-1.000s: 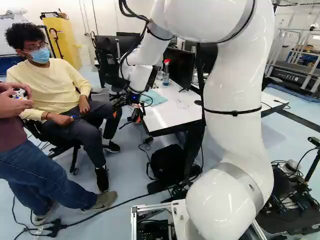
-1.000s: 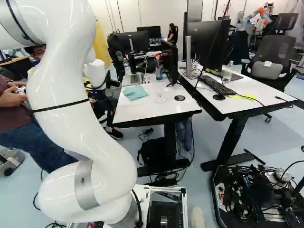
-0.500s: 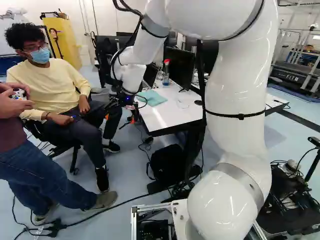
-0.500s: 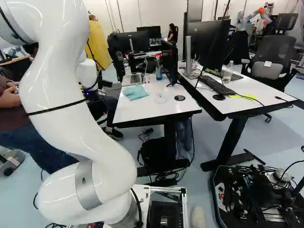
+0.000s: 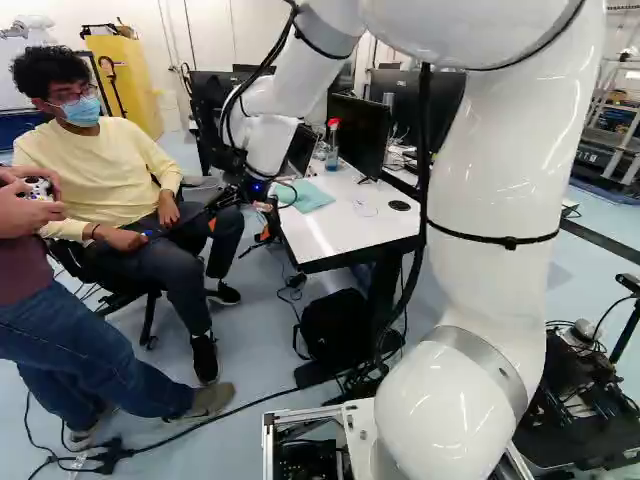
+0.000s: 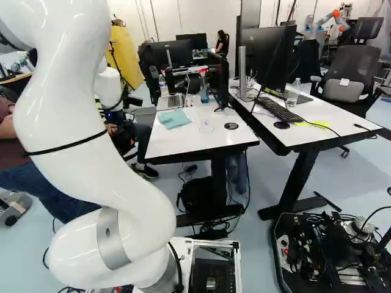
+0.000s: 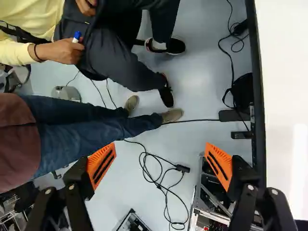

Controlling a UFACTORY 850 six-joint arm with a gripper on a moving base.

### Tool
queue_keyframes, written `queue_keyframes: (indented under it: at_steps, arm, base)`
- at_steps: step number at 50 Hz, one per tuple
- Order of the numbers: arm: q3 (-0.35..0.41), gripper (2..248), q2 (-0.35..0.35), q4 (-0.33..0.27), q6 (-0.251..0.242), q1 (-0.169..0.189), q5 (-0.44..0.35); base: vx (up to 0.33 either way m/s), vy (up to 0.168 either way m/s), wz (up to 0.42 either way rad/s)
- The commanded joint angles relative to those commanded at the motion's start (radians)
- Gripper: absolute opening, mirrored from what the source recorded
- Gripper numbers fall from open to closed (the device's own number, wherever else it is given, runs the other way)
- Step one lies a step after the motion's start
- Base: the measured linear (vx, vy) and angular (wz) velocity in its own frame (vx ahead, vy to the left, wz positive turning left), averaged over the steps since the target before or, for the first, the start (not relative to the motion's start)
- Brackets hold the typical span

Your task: Clean the table with the green towel

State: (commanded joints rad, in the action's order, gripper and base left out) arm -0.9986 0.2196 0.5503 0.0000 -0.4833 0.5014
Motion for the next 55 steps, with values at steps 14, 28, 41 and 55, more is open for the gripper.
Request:
queue_keyframes:
  at_steps: [14,28,41,55]
  arm:
    - [0.048,247,-0.078,-0.059,0.0,0.043,-0.085]
    - [0.079,247,-0.142,-0.157,0.0,0.092,-0.217]
    - [0.073,247,-0.136,-0.251,0.0,0.141,-0.342]
    - [0.052,247,-0.087,-0.356,0.0,0.19,-0.473]
  base:
    - [0.0,0.0,0.0]
    - [0.0,0.0,0.0]
    - [0.0,0.0,0.0]
    - [0.0,0.0,0.0]
